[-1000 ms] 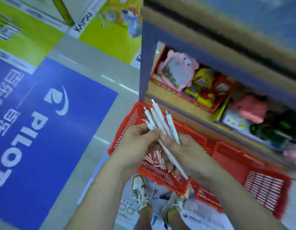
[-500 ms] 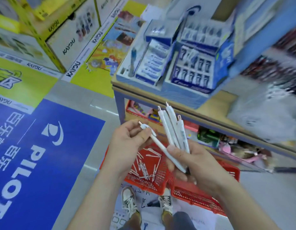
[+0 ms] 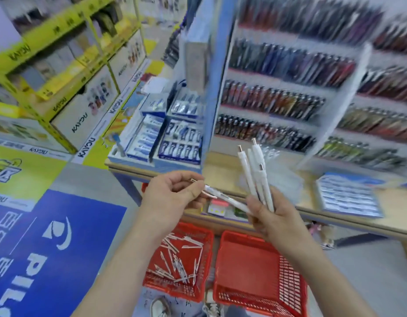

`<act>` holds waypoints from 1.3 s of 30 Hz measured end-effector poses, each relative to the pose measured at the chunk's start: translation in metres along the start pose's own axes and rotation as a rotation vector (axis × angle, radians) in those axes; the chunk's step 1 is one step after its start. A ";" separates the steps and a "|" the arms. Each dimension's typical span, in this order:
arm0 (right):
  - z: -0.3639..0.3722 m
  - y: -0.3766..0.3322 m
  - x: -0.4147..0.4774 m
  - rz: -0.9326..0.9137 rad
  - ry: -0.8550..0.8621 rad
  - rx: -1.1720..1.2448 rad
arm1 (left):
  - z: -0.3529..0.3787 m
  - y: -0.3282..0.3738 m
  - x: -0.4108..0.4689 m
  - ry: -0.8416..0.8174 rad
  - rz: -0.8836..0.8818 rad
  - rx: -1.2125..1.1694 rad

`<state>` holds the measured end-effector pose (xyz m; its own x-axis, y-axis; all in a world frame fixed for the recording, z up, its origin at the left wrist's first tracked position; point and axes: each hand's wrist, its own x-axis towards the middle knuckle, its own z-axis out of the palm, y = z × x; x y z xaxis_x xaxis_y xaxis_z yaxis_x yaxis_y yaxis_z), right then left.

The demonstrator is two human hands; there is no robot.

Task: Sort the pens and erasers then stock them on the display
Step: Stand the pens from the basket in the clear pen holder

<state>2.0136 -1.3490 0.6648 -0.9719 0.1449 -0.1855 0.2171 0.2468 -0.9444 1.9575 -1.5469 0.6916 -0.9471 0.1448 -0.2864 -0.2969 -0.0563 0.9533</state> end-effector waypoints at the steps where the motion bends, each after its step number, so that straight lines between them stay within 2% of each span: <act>1: -0.011 0.001 0.001 0.005 0.019 0.024 | 0.011 0.004 0.001 0.001 0.010 0.010; 5: -0.043 0.008 0.002 0.059 0.088 0.243 | 0.052 0.018 0.008 -0.022 0.085 0.108; 9: -0.068 0.033 0.010 0.123 0.234 0.314 | 0.083 0.027 0.025 0.022 0.159 0.275; 14: -0.098 0.084 0.036 0.173 0.501 0.182 | 0.104 0.025 0.050 0.074 0.191 0.453; 19: -0.107 0.116 0.067 0.270 0.622 0.060 | 0.114 0.019 0.071 0.100 0.200 0.575; 23: -0.093 0.129 0.067 0.294 0.590 0.074 | 0.121 0.014 0.083 0.106 0.216 0.620; 30: -0.080 0.129 0.043 0.233 0.521 0.075 | 0.133 0.009 0.100 0.104 0.335 0.871; 35: -0.093 0.130 0.048 0.197 0.490 0.015 | 0.149 -0.005 0.113 0.015 0.476 1.121; 39: -0.101 0.134 0.053 0.191 0.452 -0.044 | 0.154 -0.015 0.123 -0.054 0.480 1.229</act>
<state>2.0002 -1.2117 0.5555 -0.7797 0.5905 -0.2084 0.4003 0.2140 -0.8911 1.8646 -1.3758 0.6568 -0.9119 0.4026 0.0795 0.3956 0.8107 0.4317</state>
